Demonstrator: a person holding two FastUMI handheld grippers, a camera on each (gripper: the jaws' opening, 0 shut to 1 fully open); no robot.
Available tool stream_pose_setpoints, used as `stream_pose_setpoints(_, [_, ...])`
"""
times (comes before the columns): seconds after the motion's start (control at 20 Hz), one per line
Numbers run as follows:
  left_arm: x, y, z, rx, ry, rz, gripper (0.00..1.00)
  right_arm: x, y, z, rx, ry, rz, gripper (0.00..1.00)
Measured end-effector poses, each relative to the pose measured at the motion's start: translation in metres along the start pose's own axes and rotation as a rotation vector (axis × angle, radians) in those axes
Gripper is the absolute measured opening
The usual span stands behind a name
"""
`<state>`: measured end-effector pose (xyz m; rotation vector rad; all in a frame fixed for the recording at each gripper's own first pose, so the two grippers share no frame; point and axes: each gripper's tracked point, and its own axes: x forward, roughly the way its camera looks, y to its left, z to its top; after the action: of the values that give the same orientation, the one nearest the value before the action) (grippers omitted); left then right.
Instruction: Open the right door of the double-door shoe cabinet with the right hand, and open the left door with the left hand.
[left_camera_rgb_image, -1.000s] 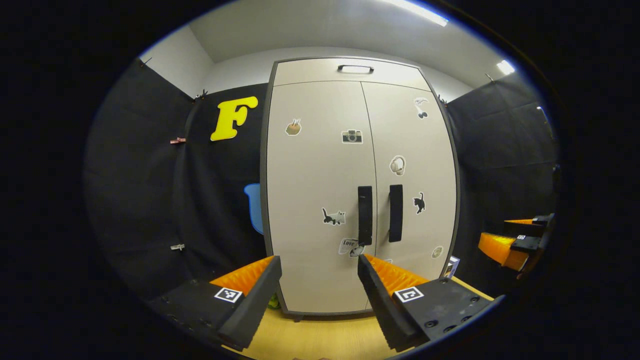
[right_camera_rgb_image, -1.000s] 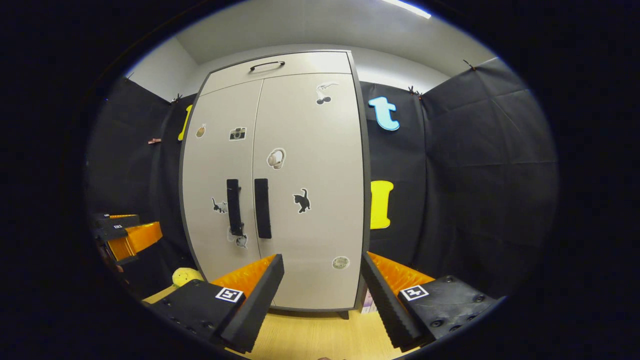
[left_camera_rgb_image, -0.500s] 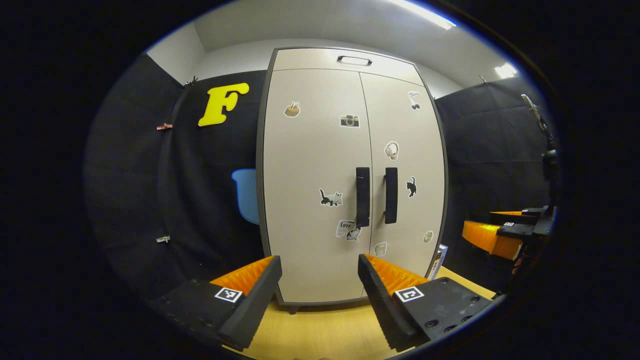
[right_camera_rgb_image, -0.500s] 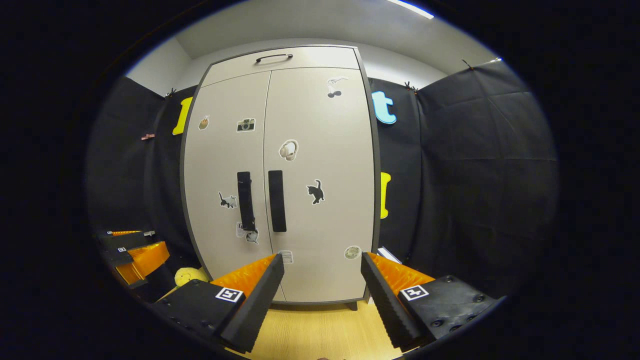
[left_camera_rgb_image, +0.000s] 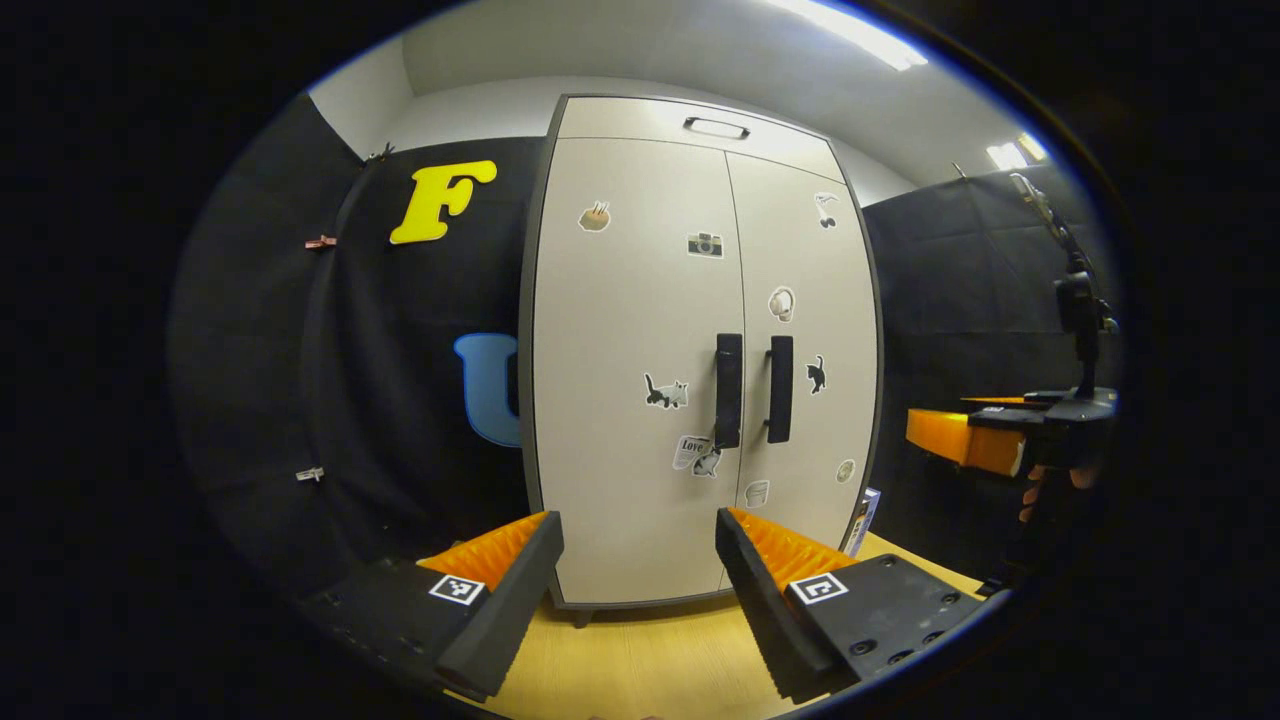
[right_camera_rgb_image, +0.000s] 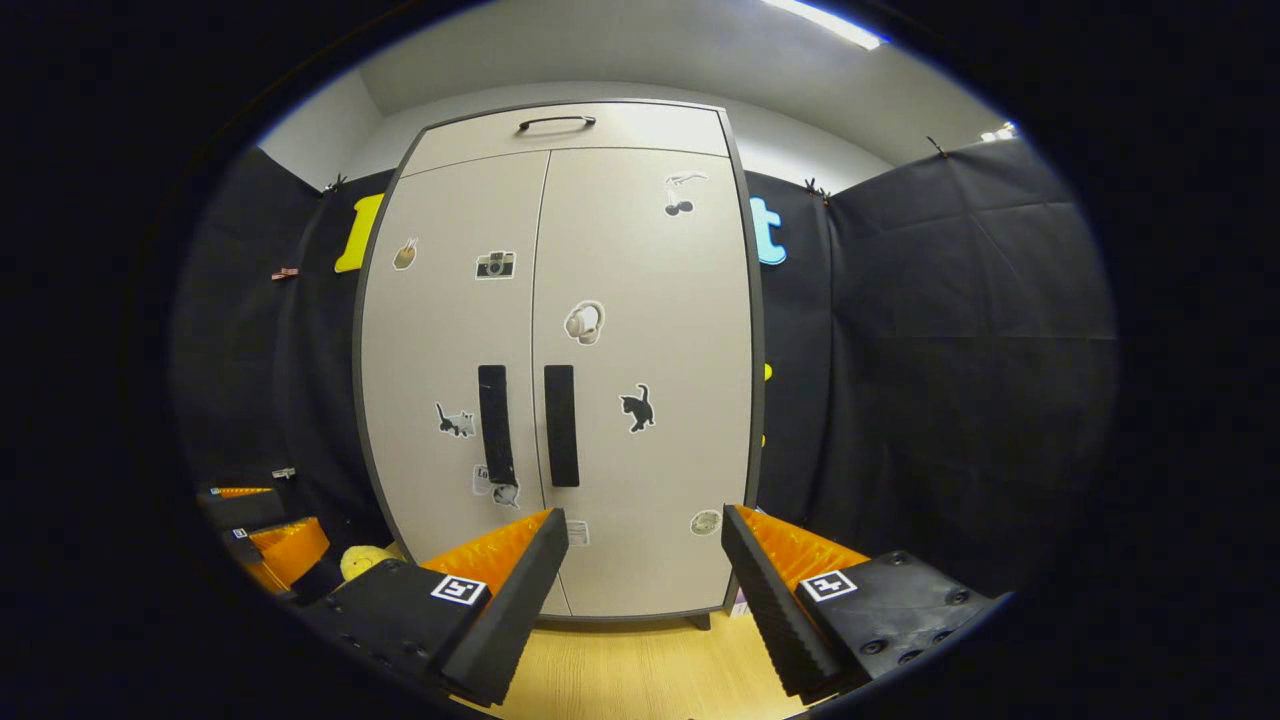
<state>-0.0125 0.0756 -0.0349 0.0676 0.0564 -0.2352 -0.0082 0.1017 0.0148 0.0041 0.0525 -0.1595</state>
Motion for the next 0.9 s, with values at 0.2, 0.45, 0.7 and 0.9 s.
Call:
stream_pose_setpoints(0.2, [-0.004, 0.010, -0.010, -0.030, 0.010, 0.000, 0.95, 0.019, 0.014, 0.021, -0.004, -0.005, 0.037, 0.98])
stream_pose_setpoints(0.45, [-0.014, 0.035, -0.014, -0.016, 0.007, 0.076, 0.95, 0.061, 0.044, 0.054, 0.025, -0.048, 0.127, 0.98])
stream_pose_setpoints(0.7, [-0.014, 0.050, -0.021, -0.090, 0.023, 0.143, 0.95, 0.116, 0.062, 0.051, 0.051, -0.016, 0.154, 0.95])
stream_pose_setpoints(0.9, [-0.007, 0.064, -0.033, -0.042, 0.062, 0.205, 0.95, 0.150, 0.067, 0.036, 0.047, 0.010, 0.149, 0.98])
